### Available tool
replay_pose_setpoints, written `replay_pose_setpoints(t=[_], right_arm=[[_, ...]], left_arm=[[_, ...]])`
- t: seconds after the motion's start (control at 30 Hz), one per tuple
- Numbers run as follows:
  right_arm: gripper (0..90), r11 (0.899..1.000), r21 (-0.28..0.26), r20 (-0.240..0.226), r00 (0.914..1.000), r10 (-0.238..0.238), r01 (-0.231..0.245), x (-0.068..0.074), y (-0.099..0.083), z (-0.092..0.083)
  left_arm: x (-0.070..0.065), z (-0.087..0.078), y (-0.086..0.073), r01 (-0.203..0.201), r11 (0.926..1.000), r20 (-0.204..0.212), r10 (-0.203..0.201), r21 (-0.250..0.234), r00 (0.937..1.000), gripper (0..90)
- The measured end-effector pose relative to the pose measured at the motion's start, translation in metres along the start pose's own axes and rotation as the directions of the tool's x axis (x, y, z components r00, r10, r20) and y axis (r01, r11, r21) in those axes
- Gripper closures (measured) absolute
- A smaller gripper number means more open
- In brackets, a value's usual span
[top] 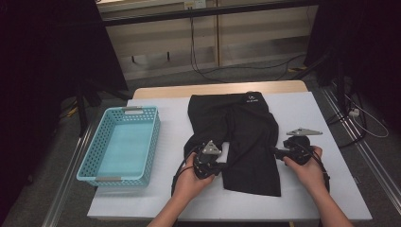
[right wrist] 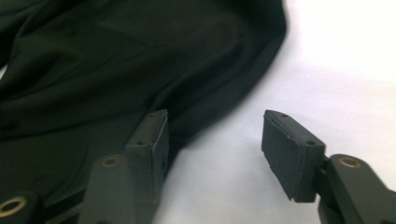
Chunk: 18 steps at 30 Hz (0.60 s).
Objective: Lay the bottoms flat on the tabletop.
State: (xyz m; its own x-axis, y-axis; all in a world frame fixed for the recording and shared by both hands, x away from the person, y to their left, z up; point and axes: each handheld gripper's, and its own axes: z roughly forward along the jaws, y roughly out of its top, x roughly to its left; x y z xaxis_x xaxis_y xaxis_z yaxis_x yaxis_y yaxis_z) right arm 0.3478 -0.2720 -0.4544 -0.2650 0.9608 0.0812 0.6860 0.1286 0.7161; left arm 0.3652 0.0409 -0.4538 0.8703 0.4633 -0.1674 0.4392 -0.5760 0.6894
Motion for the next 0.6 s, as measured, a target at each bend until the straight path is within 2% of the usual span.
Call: replay_pose_setpoints(t=[0.07, 0.13, 0.23, 0.27, 0.3, 0.37, 0.43, 0.5, 0.53, 0.6], right_arm=[[46.7, 1.0, 0.026, 0.011, 0.9999, -0.012, 0.012, 0.003, -0.001, 0.004], [54.2, 0.999, 0.028, 0.033, 0.9986, -0.04, 0.039, 0.005, 0.0, 0.004], [68.7, 0.999, 0.021, 0.012, 0.9989, -0.045, 0.044, 0.004, -0.001, 0.004], [78.5, 0.999, 0.017, -0.012, 0.999, -0.043, 0.043, 0.004, -0.001, 0.004], [82.2, 0.999, 0.014, -0.042, 0.9985, -0.036, 0.037, 0.003, -0.001, 0.004], [90.0, 0.998, 0.016, -0.055, 0.9969, -0.057, 0.058, 0.002, -0.002, 0.004], [90.0, 0.997, 0.019, -0.059, 0.9957, -0.071, 0.072, 0.001, -0.002, 0.004], [90.0, 0.996, 0.021, -0.037, 0.9955, -0.087, 0.088, -0.003, -0.001, 0.001], [90.0, 0.996, 0.019, -0.036, 0.9958, -0.084, 0.085, -0.005, -0.001, -0.001], [90.0, 0.998, 0.007, -0.032, 0.9975, -0.063, 0.064, -0.013, -0.002, -0.006]], left_arm=[[0.002, -0.001, 0.0, 0.008, 1.0, -0.001, -0.008, 0.004, 1.0, 88.6], [0.003, -0.003, -0.001, 0.011, 0.9999, 0.001, -0.011, 0.012, 0.9999, 88.7], [0.004, -0.003, -0.001, 0.021, 0.9997, 0.004, -0.021, 0.009, 0.9998, 88.5], [0.004, -0.003, -0.001, 0.016, 0.9998, 0.005, -0.016, 0.009, 0.9999, 88.3], [0.003, -0.003, -0.001, 0.014, 0.9998, 0.005, -0.014, 0.013, 0.9999, 88.4], [0.003, -0.003, -0.001, 0.019, 0.9998, 0.007, -0.019, 0.008, 0.9998, 88.2], [0.002, -0.002, 0.0, 0.021, 0.9998, 0.02, -0.021, 0.004, 0.9996, 88.0], [0.0, -0.002, 0.0, 0.02, 0.9998, 0.034, -0.02, 0.001, 0.9992, 87.8], [-0.001, -0.001, 0.001, 0.018, 0.9998, 0.048, -0.018, -0.004, 0.9987, 87.7], [-0.003, 0.0, 0.002, 0.013, 0.9999, 0.045, -0.013, -0.009, 0.9989, 87.4]])
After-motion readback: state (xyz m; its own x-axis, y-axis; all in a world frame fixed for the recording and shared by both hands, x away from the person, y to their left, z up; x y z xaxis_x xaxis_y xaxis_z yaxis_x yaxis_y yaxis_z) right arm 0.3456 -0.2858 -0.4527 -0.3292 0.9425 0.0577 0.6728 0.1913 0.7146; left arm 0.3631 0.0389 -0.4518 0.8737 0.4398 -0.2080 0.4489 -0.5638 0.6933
